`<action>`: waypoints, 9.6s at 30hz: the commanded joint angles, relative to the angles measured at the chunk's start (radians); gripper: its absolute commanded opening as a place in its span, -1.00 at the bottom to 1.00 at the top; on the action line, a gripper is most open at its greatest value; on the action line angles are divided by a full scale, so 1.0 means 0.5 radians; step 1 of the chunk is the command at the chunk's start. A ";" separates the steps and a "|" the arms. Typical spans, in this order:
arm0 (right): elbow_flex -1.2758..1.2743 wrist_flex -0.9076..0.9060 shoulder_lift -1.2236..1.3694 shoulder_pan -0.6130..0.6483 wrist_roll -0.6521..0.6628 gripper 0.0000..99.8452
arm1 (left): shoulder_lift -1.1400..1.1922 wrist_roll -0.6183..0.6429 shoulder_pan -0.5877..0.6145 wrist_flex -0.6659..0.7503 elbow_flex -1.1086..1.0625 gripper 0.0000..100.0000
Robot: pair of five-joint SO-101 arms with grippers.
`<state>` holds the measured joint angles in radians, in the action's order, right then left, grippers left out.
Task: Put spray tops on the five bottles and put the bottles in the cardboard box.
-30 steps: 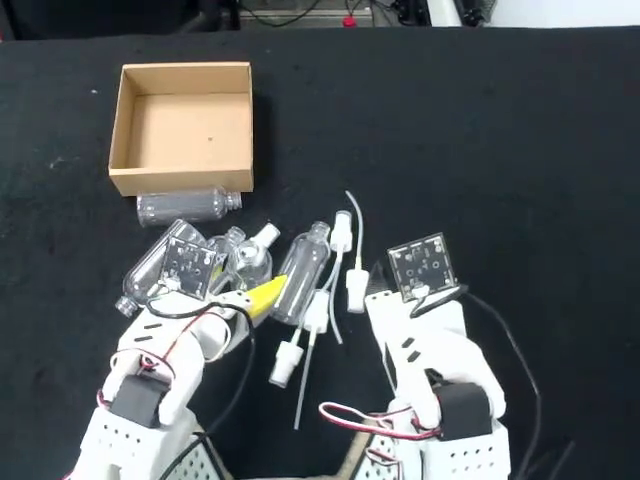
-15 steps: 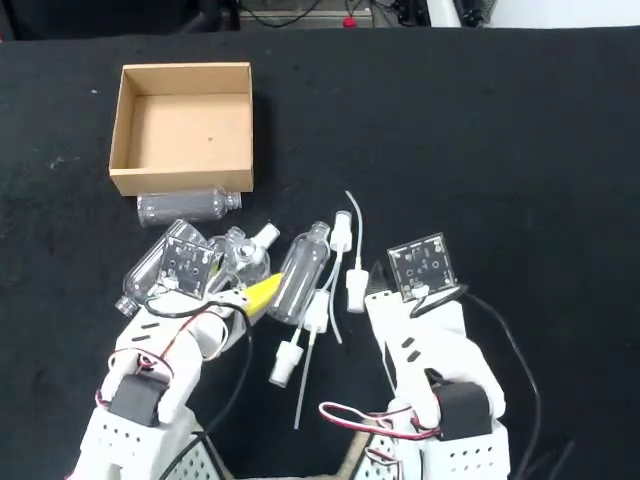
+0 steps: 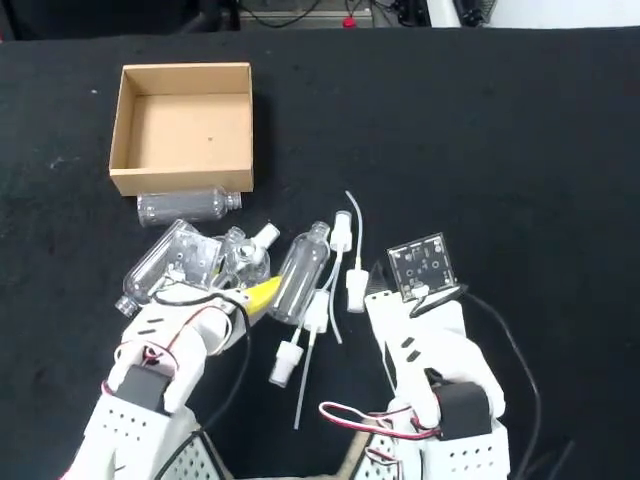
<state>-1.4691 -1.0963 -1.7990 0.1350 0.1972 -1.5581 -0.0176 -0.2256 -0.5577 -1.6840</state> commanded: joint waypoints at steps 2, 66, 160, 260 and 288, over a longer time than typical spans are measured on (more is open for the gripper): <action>0.002 0.034 -0.192 0.031 -0.021 -0.87 | 0.104 0.009 0.020 0.169 -0.048 -0.38; 0.158 0.037 -0.170 0.031 -0.021 -0.87 | -0.095 -0.638 1.131 -1.135 1.060 -0.57; 1.907 -0.402 3.125 -0.908 -0.635 -0.53 | -0.098 -0.172 1.125 -0.954 0.977 -0.57; 4.298 -0.807 4.844 -0.304 -0.233 -0.53 | -0.101 -0.175 1.143 -0.967 1.008 -0.57; 4.111 -1.080 5.037 -0.117 0.721 -0.53 | -0.101 -0.178 1.146 -0.964 1.008 -0.57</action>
<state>0.5992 -1.6118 0.8140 0.0506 0.5409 -1.5980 -0.1097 0.3360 -1.0579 -1.2206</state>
